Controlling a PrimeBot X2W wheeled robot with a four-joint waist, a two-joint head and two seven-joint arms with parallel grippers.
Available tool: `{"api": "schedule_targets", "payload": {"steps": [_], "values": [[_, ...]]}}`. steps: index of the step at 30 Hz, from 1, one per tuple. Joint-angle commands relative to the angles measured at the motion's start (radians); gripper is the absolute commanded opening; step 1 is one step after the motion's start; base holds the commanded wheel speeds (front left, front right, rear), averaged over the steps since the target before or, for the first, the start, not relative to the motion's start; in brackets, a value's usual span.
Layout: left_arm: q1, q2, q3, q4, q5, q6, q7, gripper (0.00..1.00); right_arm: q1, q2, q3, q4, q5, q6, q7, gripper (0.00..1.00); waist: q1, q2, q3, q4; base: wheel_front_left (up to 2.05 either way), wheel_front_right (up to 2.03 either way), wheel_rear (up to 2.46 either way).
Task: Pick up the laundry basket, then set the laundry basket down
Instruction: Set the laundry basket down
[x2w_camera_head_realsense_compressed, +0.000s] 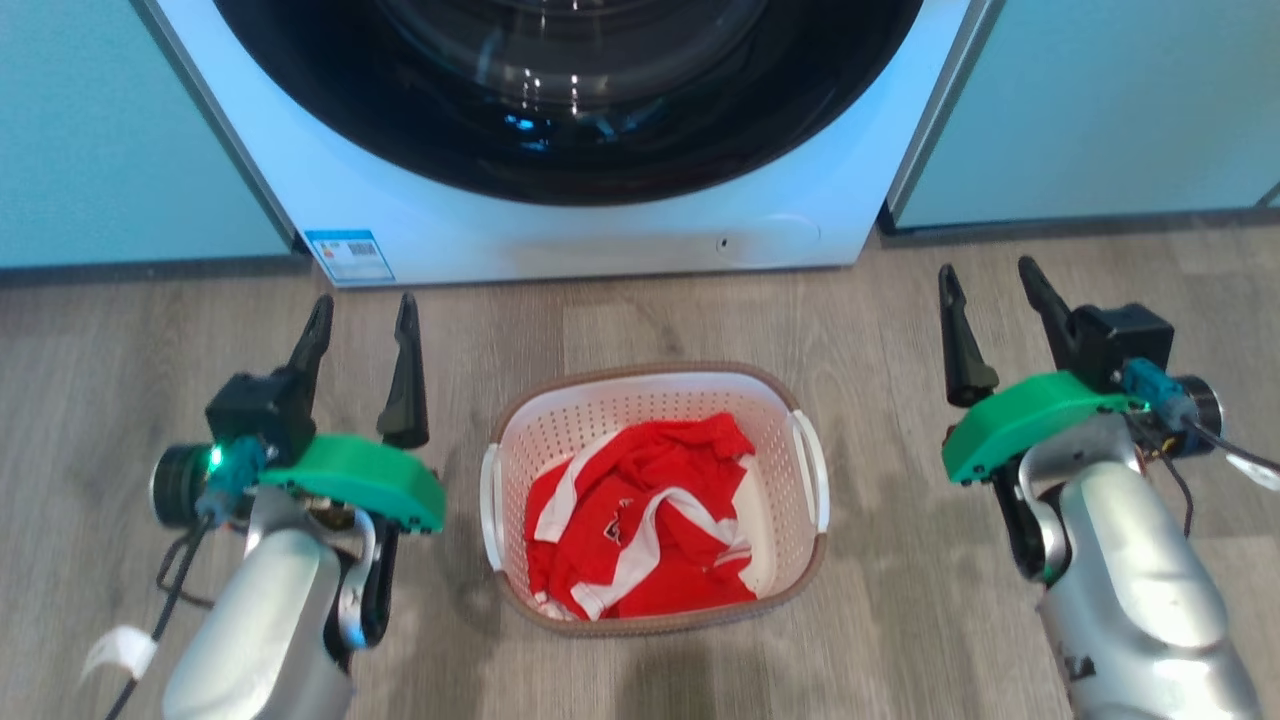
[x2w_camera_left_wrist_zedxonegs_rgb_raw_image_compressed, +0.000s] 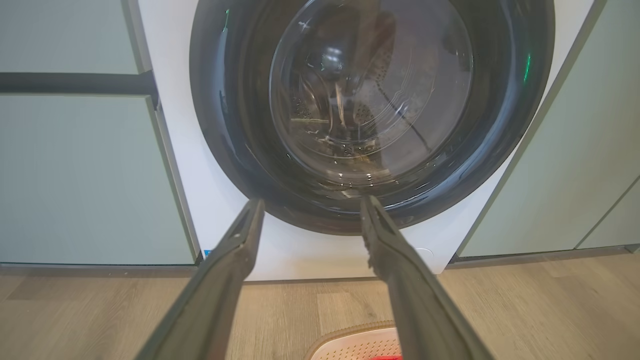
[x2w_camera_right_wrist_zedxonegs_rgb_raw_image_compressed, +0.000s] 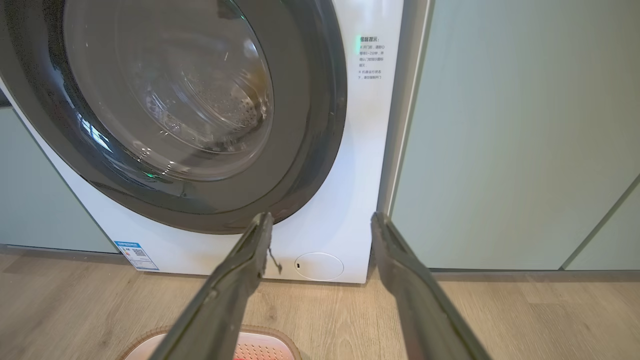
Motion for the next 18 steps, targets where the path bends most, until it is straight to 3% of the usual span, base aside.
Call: {"api": "schedule_targets", "payload": {"steps": [1,18], "values": [[-0.010,0.036,0.043,-0.044,0.011,0.010,-0.009,1.00,0.005,0.007,0.015,-0.050,-0.012,-0.006,0.012,1.00,0.0001,-0.0001,-0.028,-0.001,0.00,0.00,0.00],[0.180,0.088,0.028,-0.205,0.034,0.101,0.069,1.00,0.192,0.009,-0.005,-0.238,-0.033,-0.006,0.130,1.00,0.0001,-0.0001,-0.130,-0.025,0.00,0.00,0.00]]}}
